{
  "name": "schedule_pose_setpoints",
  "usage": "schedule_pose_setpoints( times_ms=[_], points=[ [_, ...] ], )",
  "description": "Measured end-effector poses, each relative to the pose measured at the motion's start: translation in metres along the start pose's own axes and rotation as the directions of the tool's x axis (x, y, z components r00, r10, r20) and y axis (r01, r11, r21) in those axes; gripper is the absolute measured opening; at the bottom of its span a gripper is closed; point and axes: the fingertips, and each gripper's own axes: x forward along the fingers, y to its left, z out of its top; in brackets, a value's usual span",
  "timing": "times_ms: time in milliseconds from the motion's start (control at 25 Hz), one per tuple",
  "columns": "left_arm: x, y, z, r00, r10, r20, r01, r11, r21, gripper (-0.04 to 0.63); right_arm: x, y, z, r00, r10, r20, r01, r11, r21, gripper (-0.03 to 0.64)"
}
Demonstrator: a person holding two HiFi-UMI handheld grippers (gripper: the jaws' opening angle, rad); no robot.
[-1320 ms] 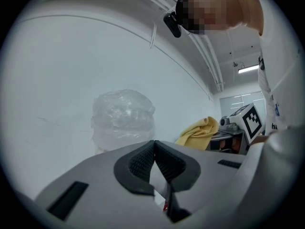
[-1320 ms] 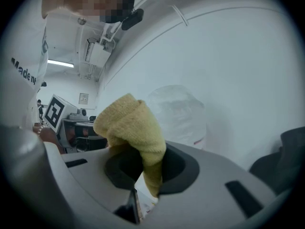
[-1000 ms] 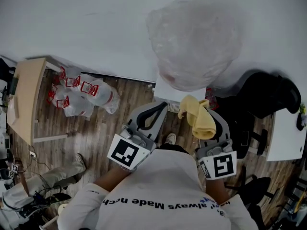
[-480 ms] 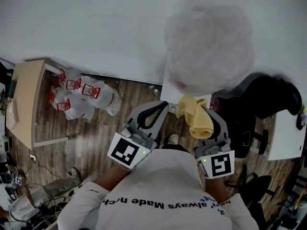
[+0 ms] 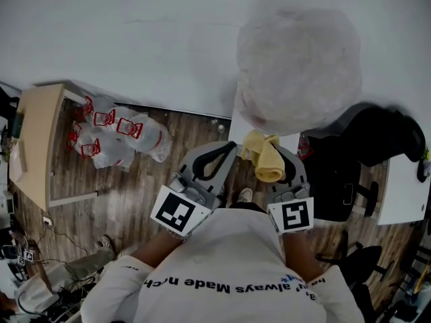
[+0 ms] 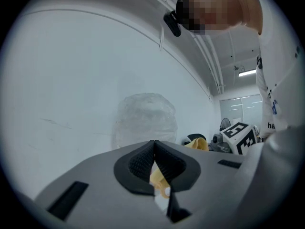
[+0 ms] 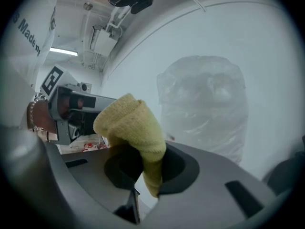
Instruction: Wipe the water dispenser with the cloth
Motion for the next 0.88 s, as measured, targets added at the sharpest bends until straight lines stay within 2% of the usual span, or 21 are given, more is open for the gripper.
schedule_pose_setpoints(
  times_ms=[240, 560, 880],
  points=[
    [-0.006, 0.004, 0.001, 1.0, 0.0, -0.002, 0.0, 1.0, 0.002, 0.018, 0.023, 0.009, -0.027, 0.999, -0.021, -0.044, 0.015, 0.994, -0.111, 0.063],
    [-0.008, 0.01, 0.003, 1.0, 0.002, 0.002, -0.002, 1.0, -0.004, 0.018, 0.062, 0.022, -0.074, 0.994, -0.036, -0.099, 0.014, 0.978, -0.209, 0.063],
    [-0.014, 0.019, 0.002, 1.0, 0.007, 0.004, -0.007, 1.0, -0.007, 0.018, 0.104, 0.032, -0.117, 0.985, -0.04, -0.166, 0.001, 0.974, -0.227, 0.063]
  ],
)
